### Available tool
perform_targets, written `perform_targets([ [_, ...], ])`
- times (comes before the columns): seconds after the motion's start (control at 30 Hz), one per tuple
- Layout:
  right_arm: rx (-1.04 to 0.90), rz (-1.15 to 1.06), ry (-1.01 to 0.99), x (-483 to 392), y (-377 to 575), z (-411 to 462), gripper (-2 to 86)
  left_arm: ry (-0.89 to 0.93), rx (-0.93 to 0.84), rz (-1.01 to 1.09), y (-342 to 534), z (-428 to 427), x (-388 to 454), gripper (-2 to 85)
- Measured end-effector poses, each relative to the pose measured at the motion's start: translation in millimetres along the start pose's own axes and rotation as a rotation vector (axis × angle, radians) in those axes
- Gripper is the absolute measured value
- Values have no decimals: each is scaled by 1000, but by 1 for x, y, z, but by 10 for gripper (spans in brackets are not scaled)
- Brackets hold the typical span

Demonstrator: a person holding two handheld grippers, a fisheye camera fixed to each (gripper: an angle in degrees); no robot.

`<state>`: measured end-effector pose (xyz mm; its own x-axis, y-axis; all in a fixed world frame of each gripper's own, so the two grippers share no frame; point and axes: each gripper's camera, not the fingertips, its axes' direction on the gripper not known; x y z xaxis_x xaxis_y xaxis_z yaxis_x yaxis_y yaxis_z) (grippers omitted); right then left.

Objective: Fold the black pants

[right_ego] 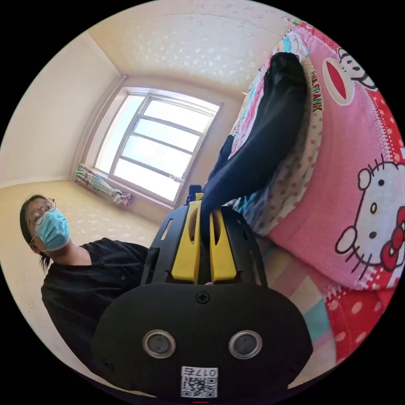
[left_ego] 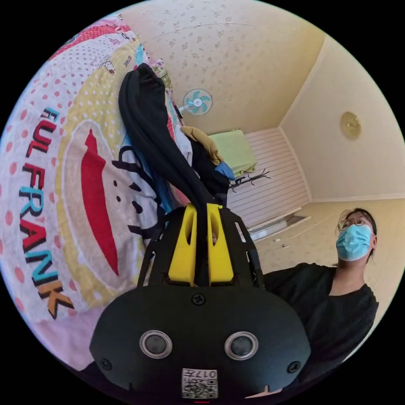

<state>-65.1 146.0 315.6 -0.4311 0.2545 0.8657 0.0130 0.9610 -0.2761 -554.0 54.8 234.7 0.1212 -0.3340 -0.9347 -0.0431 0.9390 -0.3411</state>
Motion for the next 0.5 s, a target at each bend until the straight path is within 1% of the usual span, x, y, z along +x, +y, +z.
perform_targets([
  [0.03,-8,-60,21,-37,10,2,9,-16,-12,45,5,-2,18,42],
  [0.07,-6,-89,27,-56,14,3,8,-62,-19,134,14,-6,57,42],
  [0.1,7,-158,31,-95,18,3,5,-94,-2,213,21,-12,96,41],
  [0.13,23,-244,26,-134,20,2,4,-94,9,249,23,-14,115,41],
  [0.2,25,-383,22,-191,17,0,3,-24,45,397,23,-26,182,41],
  [0.23,27,-445,39,-225,14,0,2,-7,52,434,22,-29,197,41],
  [0.3,21,-524,71,-270,8,2,2,4,77,552,17,-38,254,41],
  [0.4,21,-633,112,-332,1,5,1,-14,117,670,13,-46,313,41],
  [0.5,17,-680,138,-377,-11,11,1,-15,159,723,5,-52,353,41],
])
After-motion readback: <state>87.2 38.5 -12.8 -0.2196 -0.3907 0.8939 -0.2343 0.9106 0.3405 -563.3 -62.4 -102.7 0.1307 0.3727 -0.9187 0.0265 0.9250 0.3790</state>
